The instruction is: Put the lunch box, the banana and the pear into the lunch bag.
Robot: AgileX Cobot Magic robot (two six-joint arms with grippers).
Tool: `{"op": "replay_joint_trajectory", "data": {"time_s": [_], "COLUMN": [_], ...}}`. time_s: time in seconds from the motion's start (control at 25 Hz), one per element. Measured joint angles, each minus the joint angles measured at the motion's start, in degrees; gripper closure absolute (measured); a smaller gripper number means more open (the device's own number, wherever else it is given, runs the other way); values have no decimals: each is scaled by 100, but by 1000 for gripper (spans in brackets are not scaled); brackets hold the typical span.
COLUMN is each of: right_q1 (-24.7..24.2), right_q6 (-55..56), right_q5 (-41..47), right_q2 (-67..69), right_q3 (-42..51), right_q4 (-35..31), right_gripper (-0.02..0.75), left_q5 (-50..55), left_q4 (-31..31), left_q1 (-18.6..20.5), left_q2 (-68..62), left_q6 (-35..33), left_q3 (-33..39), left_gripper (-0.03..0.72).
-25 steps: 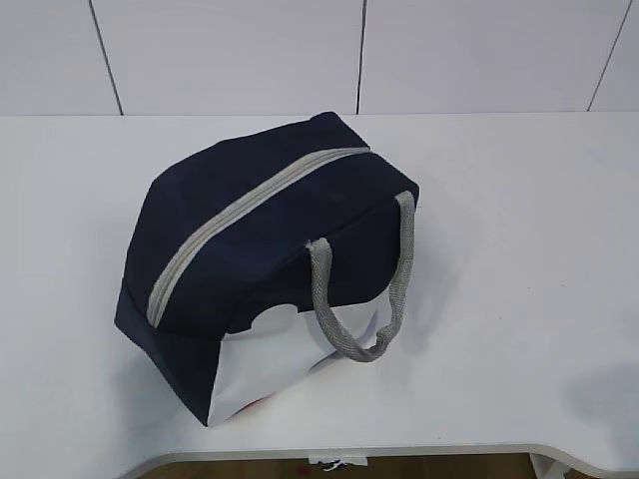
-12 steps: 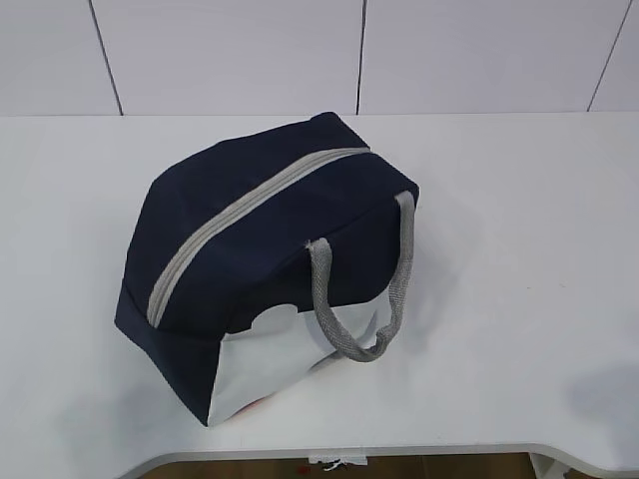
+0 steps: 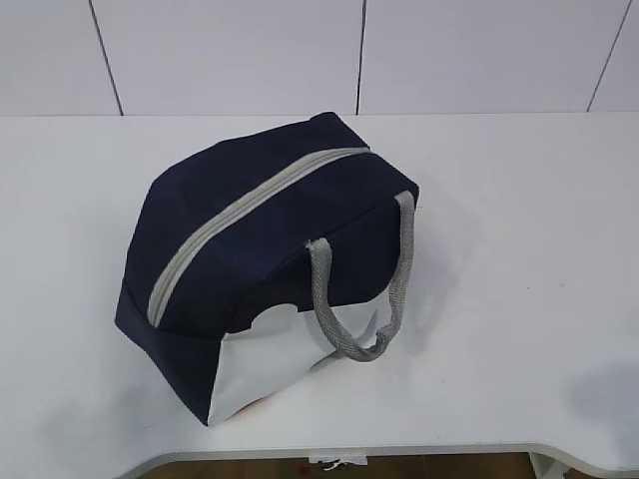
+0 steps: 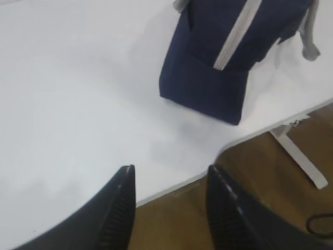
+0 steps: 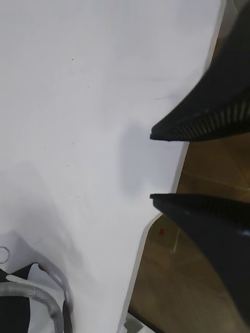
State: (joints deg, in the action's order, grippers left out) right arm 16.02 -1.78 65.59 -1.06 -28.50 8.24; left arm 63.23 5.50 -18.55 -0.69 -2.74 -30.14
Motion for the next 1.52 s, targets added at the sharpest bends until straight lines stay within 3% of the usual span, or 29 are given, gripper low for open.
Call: {"op": "replay_joint_trajectory", "data": {"time_s": [0.2,0.32,1.52], "right_q1": [-410,-742,-895], "right_q6": [0,0,0], "right_q5": [-3,-3,-3], "right_q2": [0,0,0], "right_q3": [0,0,0], "right_q4": [0,0,13], "right_gripper": [475,475,475], "left_q5": [0,0,0], "left_q4": [22,58,82], "left_q1": [1133,1579,1664], "left_q2": [0,0,0], "left_q6": [0,4,13], "left_q3": [2,2,2], "left_gripper": [362,381,450]}}
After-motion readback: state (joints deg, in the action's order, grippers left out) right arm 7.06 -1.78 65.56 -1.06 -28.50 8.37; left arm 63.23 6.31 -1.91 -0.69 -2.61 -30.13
